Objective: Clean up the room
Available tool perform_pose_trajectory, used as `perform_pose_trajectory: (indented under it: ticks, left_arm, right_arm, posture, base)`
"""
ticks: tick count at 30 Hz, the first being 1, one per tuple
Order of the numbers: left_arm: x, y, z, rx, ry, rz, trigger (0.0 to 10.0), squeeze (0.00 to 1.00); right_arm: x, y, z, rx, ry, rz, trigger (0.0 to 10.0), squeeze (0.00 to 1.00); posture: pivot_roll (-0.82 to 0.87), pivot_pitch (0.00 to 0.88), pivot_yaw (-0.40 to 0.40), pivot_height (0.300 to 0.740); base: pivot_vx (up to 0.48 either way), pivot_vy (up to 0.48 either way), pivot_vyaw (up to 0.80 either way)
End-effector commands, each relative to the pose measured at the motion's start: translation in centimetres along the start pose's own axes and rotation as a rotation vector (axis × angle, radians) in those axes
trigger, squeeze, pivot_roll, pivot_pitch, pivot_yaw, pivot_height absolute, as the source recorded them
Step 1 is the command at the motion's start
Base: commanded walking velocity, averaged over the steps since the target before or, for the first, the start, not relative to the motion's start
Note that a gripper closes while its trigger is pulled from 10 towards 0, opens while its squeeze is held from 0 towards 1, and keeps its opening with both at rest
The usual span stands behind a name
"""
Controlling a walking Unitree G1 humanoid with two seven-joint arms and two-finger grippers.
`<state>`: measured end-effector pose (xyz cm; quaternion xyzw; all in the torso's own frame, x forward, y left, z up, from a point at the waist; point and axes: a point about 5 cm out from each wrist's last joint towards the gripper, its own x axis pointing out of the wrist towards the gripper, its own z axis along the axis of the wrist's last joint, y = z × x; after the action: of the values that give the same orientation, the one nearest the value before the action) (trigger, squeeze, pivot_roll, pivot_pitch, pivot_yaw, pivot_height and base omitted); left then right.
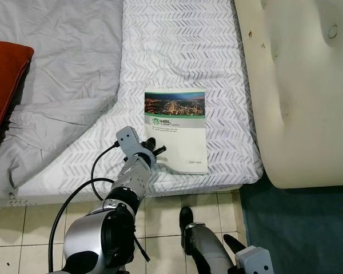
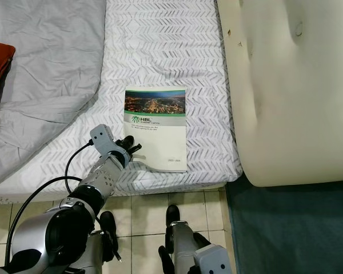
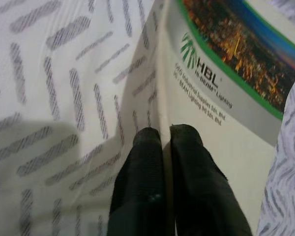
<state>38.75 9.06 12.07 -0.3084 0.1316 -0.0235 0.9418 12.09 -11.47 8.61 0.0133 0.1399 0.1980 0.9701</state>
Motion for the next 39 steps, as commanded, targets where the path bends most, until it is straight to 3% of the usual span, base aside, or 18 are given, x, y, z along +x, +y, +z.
perform_pose_trajectory:
  ticks: [1, 14, 17, 18, 20, 21, 23, 24, 26, 27, 29, 30, 34, 35, 36, 37, 38, 39]
  left_arm:
    - [-0.4, 1.1, -1.9, -0.023, 0.061, 0.052, 10.0, 1.0]
    - [-1.6, 3.7, -4.4, -0.027, 0.096, 0.124, 10.0, 1.0]
    - [-2.4, 4.7, -6.0, 0.018, 0.102, 0.075, 10.0, 1.0]
    - [-2.4, 4.7, -6.0, 0.018, 0.102, 0.075, 10.0, 1.0]
    - [-2.9, 4.9, -6.5, 0.134, 0.098, -0.004, 10.0, 1.0]
    - [-2.9, 4.9, -6.5, 0.134, 0.098, -0.004, 10.0, 1.0]
    - [-3.4, 5.7, -6.5, 0.299, 0.08, -0.079, 10.0, 1.0]
    - [-4.1, 6.7, -5.4, 0.48, 0.009, -0.147, 10.0, 1.0]
    - [-4.3, 7.1, -5.0, 0.531, -0.01, -0.158, 10.0, 1.0]
    - [-4.6, 7.2, -4.4, 0.643, -0.053, -0.189, 10.0, 1.0]
    - [-5.5, 7.3, -2.7, 0.745, -0.15, -0.232, 10.0, 1.0]
    - [-6.0, 7.1, -2.1, 0.793, -0.193, -0.255, 10.0, 1.0]
    - [-7.0, 6.4, -1.6, 0.791, -0.249, -0.277, 10.0, 1.0]
    - [-7.7, 6.0, -1.8, 0.795, -0.273, -0.299, 10.0, 0.56]
    - [-7.7, 6.0, -1.8, 0.795, -0.273, -0.299, 10.0, 0.56]
    - [-8.2, 5.6, -2.6, 0.793, -0.272, -0.319, 10.0, 0.1]
    - [-8.4, 5.4, -3.6, 0.774, -0.259, -0.317, 10.0, 0.0]
    - [-8.5, 5.2, -4.4, 0.76, -0.246, -0.312, 10.0, 0.0]
  right_arm:
    - [-0.5, 0.2, -0.8, 0.015, 0.045, 0.002, 10.0, 0.0]
    - [1.6, -0.9, -1.7, 0.0, 0.038, 0.018, 10.0, 0.0]
    - [4.2, -2.0, -1.7, -0.027, 0.008, 0.042, 10.0, 0.0]
    - [4.2, -2.0, -1.7, -0.027, 0.008, 0.042, 10.0, 0.0]
    - [5.4, -2.8, -1.2, -0.037, -0.022, 0.048, 10.0, 0.0]
    - [5.4, -2.8, -1.2, -0.037, -0.022, 0.048, 10.0, 0.0]
    - [6.8, -3.9, -1.1, -0.003, -0.036, 0.023, 10.0, 0.0]
    - [7.7, -5.3, -0.3, -0.001, -0.074, -0.026, 10.0, 0.0]
    - [8.3, -5.9, -0.2, -0.01, -0.085, -0.045, 10.0, 0.0]
    - [8.8, -6.7, 0.0, -0.014, -0.101, -0.077, 10.0, 0.0]
    - [9.6, -8.6, 0.9, -0.001, -0.139, -0.18, 10.0, 0.0]
    - [9.8, -9.4, 1.3, 0.001, -0.159, -0.221, 10.0, 0.0]
    - [10.4, -11.0, 2.0, -0.008, -0.19, -0.309, 10.0, 0.0]
    - [10.3, -11.5, 2.2, -0.008, -0.199, -0.337, 10.0, 0.0]
    - [10.3, -11.5, 2.2, -0.008, -0.199, -0.337, 10.0, 0.0]
    - [10.3, -12.0, 2.3, -0.013, -0.203, -0.366, 10.0, 0.0]
    - [10.2, -12.5, 2.0, -0.017, -0.189, -0.398, 10.0, 0.0]
    - [10.2, -12.9, 1.7, -0.017, -0.178, -0.418, 10.0, 0.0]
  posture:
    - [-0.47, 0.584, -0.083, 0.74]
    - [-0.35, 0.485, -0.033, 0.74]
    - [-0.25, 0.366, 0.006, 0.74]
    - [-0.25, 0.366, 0.006, 0.74]
    - [-0.22, 0.321, 0.016, 0.74]
    - [-0.22, 0.321, 0.016, 0.74]
    - [-0.16, 0.217, 0.041, 0.74]
    - [-0.13, 0.184, 0.053, 0.74]
    - [-0.09, 0.127, 0.061, 0.74]
    - [-0.07, 0.11, 0.063, 0.74]
    - [-0.03, 0.057, 0.071, 0.74]
    - [-0.02, 0.036, 0.072, 0.74]
    - [0.0, 0.0, 0.07, 0.74]
    - [0.0, 0.0, 0.054, 0.74]
    - [0.0, 0.0, 0.054, 0.74]
    - [0.0, 0.0, 0.038, 0.74]
    - [0.01, 0.0, 0.018, 0.74]
    - [0.01, 0.0, 0.012, 0.74]
  base:
    - [0.0, 0.0, 0.0]
    - [0.0, 0.0, 0.0]
    - [0.0, 0.0, 0.0]
    - [0.0, 0.0, 0.0]
    - [0.0, 0.0, 0.0]
    - [0.0, 0.0, 0.0]
    - [0.0, 0.0, 0.0]
    - [0.0, 0.0, 0.0]
    - [0.0, 0.0, 0.0]
    - [0.0, 0.0, 0.0]
    - [0.0, 0.0, 0.0]
    - [0.0, 0.0, 0.0]
    - [0.0, 0.0, 0.0]
    - [0.0, 0.0, 0.0]
    - [0.0, 0.0, 0.0]
    - [-0.259, 0.0, 0.0]
    - [-0.289, 0.0, 0.0]
    - [-0.289, 0.0, 0.0]
